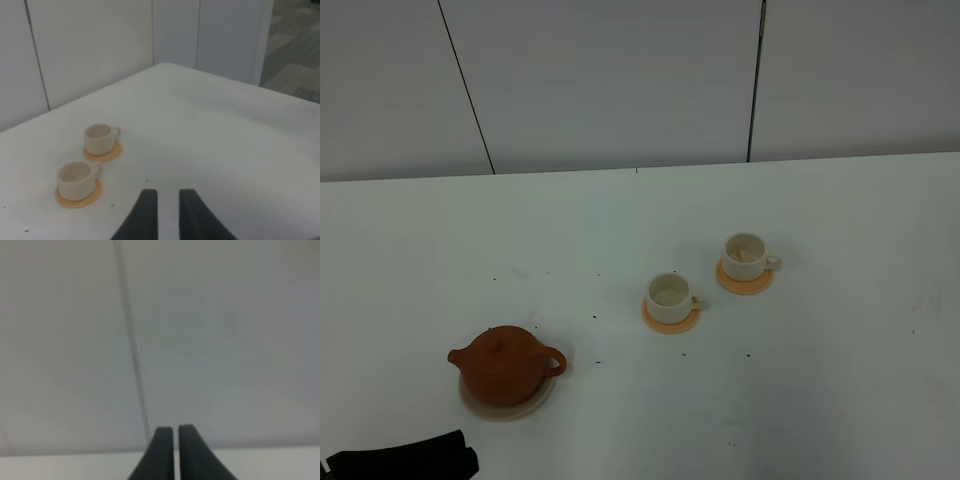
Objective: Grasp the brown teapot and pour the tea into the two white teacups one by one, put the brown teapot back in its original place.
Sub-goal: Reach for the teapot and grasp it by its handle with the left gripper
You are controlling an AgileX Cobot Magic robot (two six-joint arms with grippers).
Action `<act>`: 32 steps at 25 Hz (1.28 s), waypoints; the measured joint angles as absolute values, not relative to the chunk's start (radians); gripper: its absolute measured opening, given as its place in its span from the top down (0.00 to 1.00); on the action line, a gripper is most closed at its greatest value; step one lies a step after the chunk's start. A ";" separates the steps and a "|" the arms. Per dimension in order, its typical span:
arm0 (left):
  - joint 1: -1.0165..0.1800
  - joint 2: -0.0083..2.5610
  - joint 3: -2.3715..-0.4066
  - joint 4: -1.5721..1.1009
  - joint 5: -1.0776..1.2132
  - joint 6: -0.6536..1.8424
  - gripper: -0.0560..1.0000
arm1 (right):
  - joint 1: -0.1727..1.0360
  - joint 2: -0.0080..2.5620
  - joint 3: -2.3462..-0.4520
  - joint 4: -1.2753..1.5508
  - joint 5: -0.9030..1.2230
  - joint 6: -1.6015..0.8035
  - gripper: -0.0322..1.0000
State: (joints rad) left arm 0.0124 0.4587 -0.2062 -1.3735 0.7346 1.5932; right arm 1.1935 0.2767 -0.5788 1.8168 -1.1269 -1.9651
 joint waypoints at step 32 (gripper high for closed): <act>0.012 0.459 -0.206 -1.373 0.732 1.593 0.77 | 0.844 0.192 -0.581 1.720 -1.217 -1.828 0.96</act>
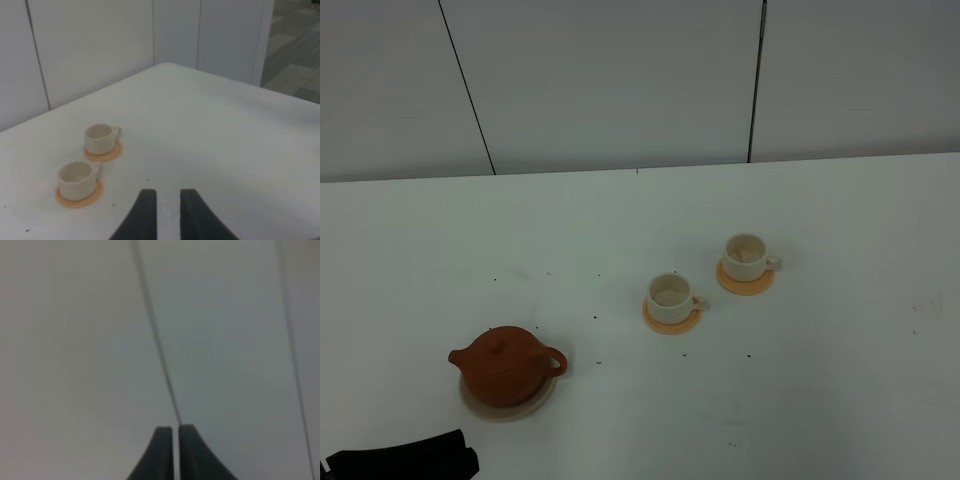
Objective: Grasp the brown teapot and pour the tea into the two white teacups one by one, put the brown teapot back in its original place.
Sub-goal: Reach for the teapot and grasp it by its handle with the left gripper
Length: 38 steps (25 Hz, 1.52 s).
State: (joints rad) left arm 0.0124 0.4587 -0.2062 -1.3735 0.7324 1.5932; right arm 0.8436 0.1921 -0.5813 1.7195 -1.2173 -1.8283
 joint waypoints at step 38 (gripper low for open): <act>0.012 0.459 -0.206 -1.373 0.736 1.593 0.76 | 0.406 0.013 -0.411 1.816 -0.815 -2.042 0.94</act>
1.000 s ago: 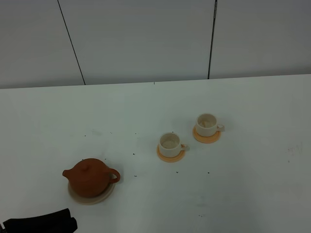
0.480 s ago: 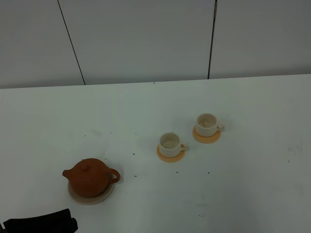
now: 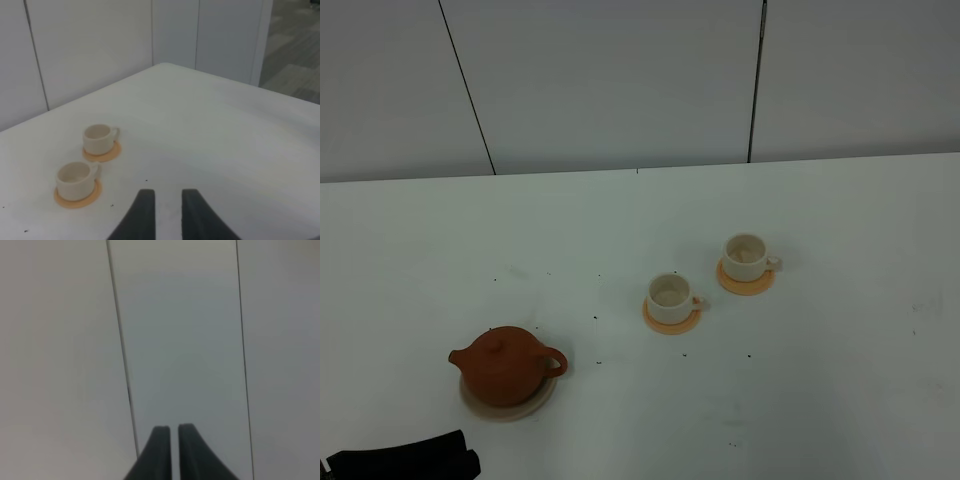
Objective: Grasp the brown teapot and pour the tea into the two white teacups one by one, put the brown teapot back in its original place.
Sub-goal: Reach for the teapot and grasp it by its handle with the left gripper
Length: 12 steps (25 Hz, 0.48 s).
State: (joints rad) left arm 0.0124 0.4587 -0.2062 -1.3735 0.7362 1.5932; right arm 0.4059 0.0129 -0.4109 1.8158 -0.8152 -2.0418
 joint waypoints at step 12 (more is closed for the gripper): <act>0.012 0.459 -0.206 -1.373 0.735 1.593 0.75 | 0.406 0.013 -0.411 1.810 -0.918 -2.042 0.94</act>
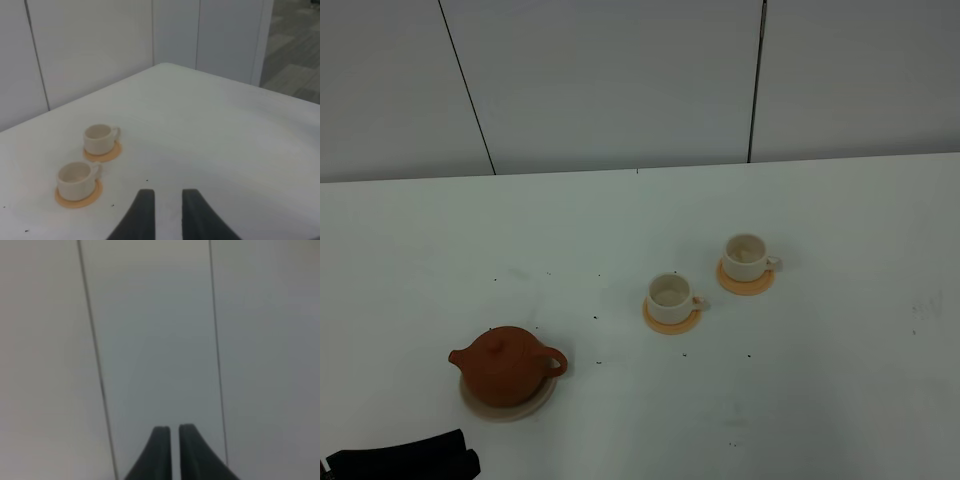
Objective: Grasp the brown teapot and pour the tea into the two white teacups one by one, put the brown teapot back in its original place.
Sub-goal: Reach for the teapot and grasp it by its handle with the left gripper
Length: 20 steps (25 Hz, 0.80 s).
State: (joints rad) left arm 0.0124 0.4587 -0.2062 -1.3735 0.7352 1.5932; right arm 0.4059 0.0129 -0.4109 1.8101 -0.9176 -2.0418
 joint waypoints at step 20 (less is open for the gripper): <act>0.012 0.459 -0.206 -1.373 0.732 1.593 0.74 | 0.406 0.013 -0.411 1.817 -1.215 -2.038 0.93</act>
State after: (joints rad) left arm 0.0124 0.4587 -0.2062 -1.3735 0.7323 1.5932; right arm 0.4059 0.0129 -0.4109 1.8167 -1.2149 -2.0382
